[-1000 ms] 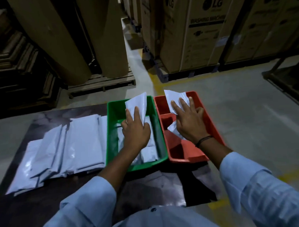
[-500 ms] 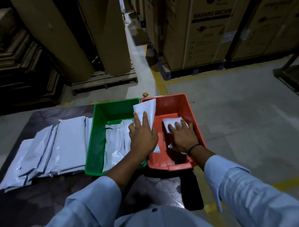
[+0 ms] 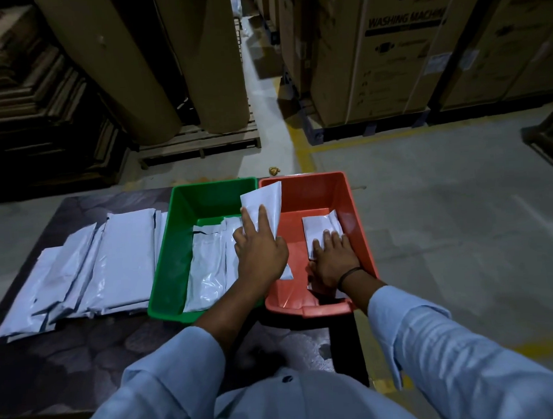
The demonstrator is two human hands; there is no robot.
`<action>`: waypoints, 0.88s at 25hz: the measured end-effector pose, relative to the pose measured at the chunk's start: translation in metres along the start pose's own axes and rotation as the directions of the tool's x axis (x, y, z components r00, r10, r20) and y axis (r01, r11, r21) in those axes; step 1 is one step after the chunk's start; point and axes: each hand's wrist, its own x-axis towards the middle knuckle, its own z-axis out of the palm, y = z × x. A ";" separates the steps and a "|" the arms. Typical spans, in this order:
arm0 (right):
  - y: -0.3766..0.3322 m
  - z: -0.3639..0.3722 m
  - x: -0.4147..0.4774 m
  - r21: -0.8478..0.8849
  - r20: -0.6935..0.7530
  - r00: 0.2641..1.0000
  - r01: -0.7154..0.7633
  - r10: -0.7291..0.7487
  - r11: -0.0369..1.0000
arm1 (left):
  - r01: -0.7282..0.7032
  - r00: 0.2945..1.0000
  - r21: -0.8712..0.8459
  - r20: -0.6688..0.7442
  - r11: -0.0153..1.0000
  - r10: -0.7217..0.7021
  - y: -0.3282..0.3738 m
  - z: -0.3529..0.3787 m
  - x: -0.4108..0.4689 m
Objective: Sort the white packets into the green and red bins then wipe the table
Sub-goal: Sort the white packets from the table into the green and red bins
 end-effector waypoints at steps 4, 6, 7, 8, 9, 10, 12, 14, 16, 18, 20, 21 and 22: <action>0.010 -0.014 0.000 -0.003 -0.021 0.997 0.076 -0.076 0.997 | -0.004 1.000 0.005 -0.013 1.000 0.004 0.004 0.002 -0.001; 0.016 -0.035 -0.005 0.029 -0.209 0.966 0.160 -0.151 0.987 | -0.019 1.000 0.008 -0.006 1.000 0.019 0.009 0.005 0.000; 0.019 -0.046 -0.007 0.049 -0.332 0.931 0.178 -0.152 0.983 | -0.032 0.999 0.010 -0.001 0.999 0.032 0.011 0.007 0.000; 0.024 -0.055 -0.008 0.085 -0.458 0.880 0.181 -0.123 0.980 | -0.047 0.999 0.011 0.006 0.999 0.047 0.015 0.010 0.001; 0.031 -0.063 -0.010 0.132 -0.561 0.825 0.172 -0.070 0.976 | -0.067 0.998 0.012 0.015 0.998 0.066 0.018 0.013 0.001; 0.037 -0.070 -0.012 0.180 -0.605 0.796 0.148 -0.009 0.972 | -0.090 0.996 0.015 0.026 0.996 0.089 0.022 0.018 0.001; 0.049 -0.072 -0.015 0.264 -0.554 0.828 0.076 0.087 0.962 | -0.135 0.990 0.043 0.050 0.990 0.133 0.031 0.029 0.001; 0.054 -0.061 -0.012 0.323 -0.423 0.900 0.038 0.108 0.946 | -0.148 0.987 0.096 0.080 0.984 0.141 0.036 0.044 0.003; 0.055 -0.046 -0.007 0.308 -0.394 0.916 0.056 0.074 0.950 | -0.109 0.989 0.146 0.118 0.983 0.092 0.039 0.060 0.006; 0.055 -0.039 -0.005 0.321 -0.421 0.904 0.070 0.076 0.945 | -0.058 0.987 0.176 0.157 0.983 0.030 0.041 0.073 0.008; 0.057 -0.039 -0.003 0.328 -0.429 0.899 0.059 0.092 0.943 | -0.009 0.981 0.184 0.192 0.983 -0.027 0.042 0.086 0.011; 0.058 -0.039 -0.004 0.314 -0.426 0.900 0.048 0.095 0.948 | 0.011 0.977 0.184 0.208 0.983 -0.050 0.041 0.093 0.013; 0.059 -0.040 -0.005 0.303 -0.424 0.900 0.038 0.098 0.952 | 0.022 0.971 0.187 0.230 0.982 -0.066 0.039 0.099 0.014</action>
